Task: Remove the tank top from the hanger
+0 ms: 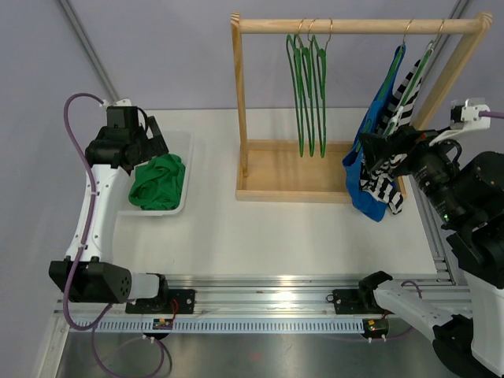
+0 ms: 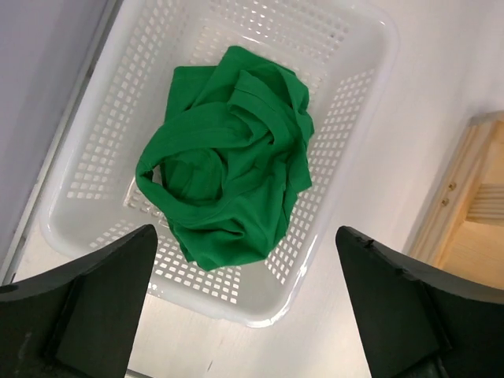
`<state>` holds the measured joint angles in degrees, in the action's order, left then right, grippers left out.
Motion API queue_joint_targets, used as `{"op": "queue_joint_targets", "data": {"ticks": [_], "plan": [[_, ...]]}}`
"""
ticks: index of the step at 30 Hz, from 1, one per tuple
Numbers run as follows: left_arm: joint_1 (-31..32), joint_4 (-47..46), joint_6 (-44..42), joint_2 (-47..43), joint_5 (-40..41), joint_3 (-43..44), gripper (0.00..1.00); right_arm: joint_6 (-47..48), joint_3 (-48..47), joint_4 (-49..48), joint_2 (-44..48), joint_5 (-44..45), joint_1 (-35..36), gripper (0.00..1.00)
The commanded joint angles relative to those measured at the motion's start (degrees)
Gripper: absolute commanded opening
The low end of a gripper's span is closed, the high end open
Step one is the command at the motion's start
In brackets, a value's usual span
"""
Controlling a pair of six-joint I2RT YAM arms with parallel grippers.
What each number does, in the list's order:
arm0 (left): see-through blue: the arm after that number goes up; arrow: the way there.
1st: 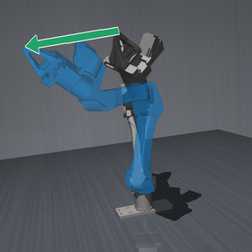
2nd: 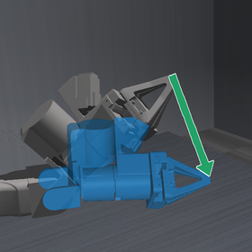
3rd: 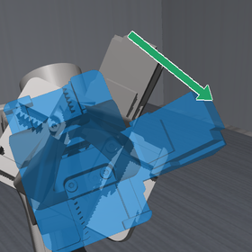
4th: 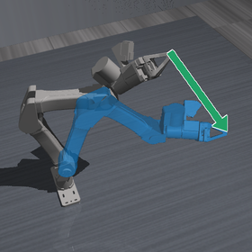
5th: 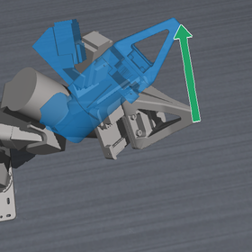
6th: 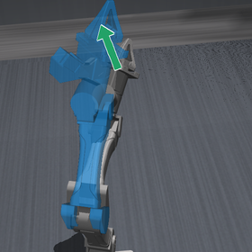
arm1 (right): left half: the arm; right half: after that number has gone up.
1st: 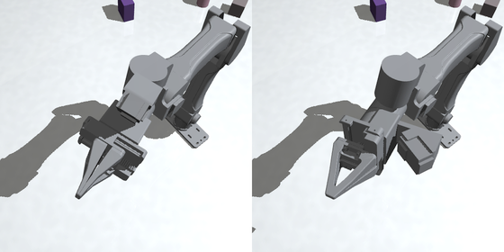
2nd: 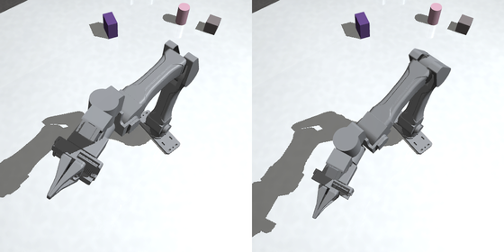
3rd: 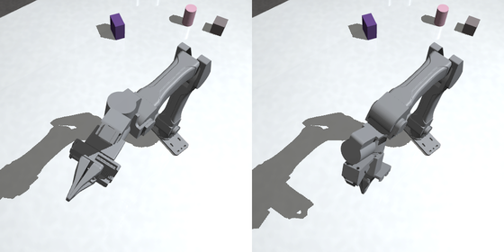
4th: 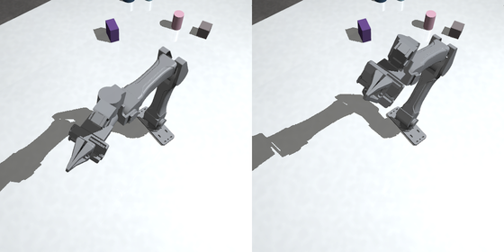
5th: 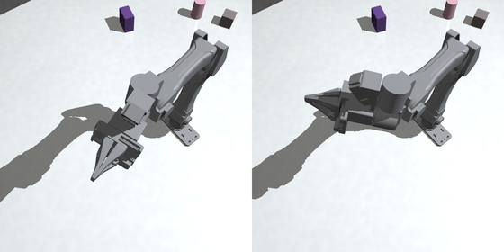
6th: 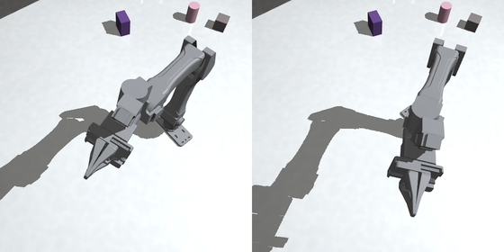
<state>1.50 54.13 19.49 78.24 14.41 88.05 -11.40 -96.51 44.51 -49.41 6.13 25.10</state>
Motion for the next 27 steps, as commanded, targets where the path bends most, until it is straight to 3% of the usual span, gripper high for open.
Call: {"op": "queue_joint_targets", "data": {"ticks": [1,4,7,10,14,19,27], "plan": [[-0.3,-3.3,-0.8,-6.6,-8.7,-4.1,0.99,-0.5,-5.6,-0.2,-5.9,6.1,0.2,0.99],[0.2,-6.7,-2.5,-12.4,-17.0,-11.5,0.99,0.1,-12.7,6.2,-12.8,12.5,0.2,0.99],[1.2,-8.9,-3.4,-18.9,-19.8,-18.5,0.99,0.3,-18.4,9.9,-18.0,20.7,0.2,0.97],[2.2,-11.8,-3.7,-25.2,-21.4,-25.6,0.99,1.4,-22.3,10.2,-22.0,28.1,0.2,0.88],[4.2,-14.1,-4.3,-30.1,-21.2,-33.5,0.99,3.4,-27.7,11.2,-27.0,31.3,0.1,0.77],[5.7,-15.0,-3.9,-31.0,-23.0,-36.5,0.99,3.9,-36.7,15.4,-35.8,35.9,-1.7,0.72],[6.9,-15.4,-4.2,-32.0,-23.3,-36.7,0.99,5.3,-42.4,16.0,-43.6,34.8,-7.8,0.64]]}}
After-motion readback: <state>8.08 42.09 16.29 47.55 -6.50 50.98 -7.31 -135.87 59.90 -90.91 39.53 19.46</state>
